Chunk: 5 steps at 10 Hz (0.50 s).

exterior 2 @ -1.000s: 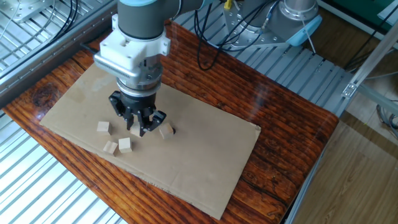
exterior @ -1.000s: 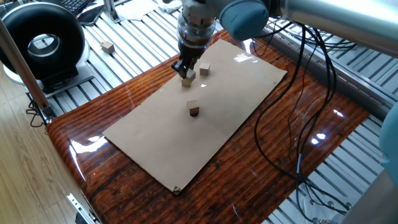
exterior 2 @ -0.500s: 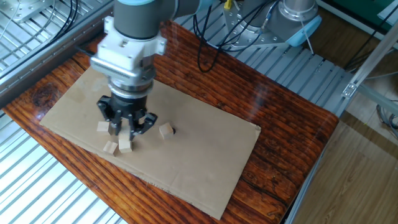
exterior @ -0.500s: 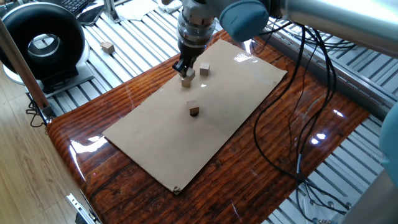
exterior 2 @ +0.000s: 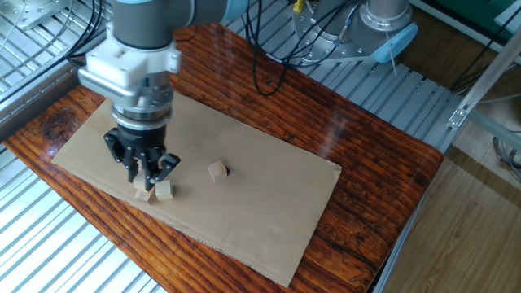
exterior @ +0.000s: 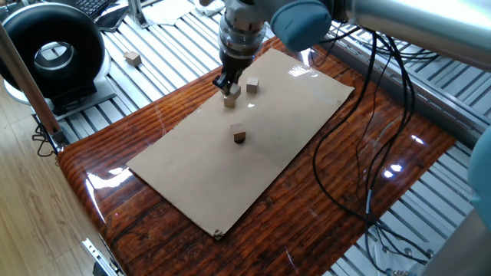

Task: Stack the blocks in a vertical line of five

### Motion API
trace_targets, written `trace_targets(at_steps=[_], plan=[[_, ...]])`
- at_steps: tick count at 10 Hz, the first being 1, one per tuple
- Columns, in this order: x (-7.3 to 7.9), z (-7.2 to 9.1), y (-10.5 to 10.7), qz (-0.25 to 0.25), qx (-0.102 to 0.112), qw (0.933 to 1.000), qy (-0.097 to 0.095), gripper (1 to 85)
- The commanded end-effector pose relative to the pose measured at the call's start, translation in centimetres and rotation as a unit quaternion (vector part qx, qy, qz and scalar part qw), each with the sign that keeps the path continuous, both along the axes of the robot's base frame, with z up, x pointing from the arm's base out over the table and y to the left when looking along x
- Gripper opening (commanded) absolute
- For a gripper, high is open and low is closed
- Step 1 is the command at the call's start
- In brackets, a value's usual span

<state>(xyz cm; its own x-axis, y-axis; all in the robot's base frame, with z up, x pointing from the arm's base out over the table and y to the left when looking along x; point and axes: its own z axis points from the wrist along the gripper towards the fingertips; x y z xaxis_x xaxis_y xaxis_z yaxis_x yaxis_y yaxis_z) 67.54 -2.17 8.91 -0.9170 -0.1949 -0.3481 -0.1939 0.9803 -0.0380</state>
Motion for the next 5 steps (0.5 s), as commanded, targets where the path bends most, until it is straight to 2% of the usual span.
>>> trace_targets(at_steps=[1,3,5], plan=[[1.2,-0.4,-0.3,-0.021,0.02,0.9996,-0.006,1.0],[1.3,-0.9,0.0,-0.025,0.025,0.9994,-0.003,1.0],[0.7,-1.9,-0.3,-0.025,0.021,0.9994,0.014,1.0]])
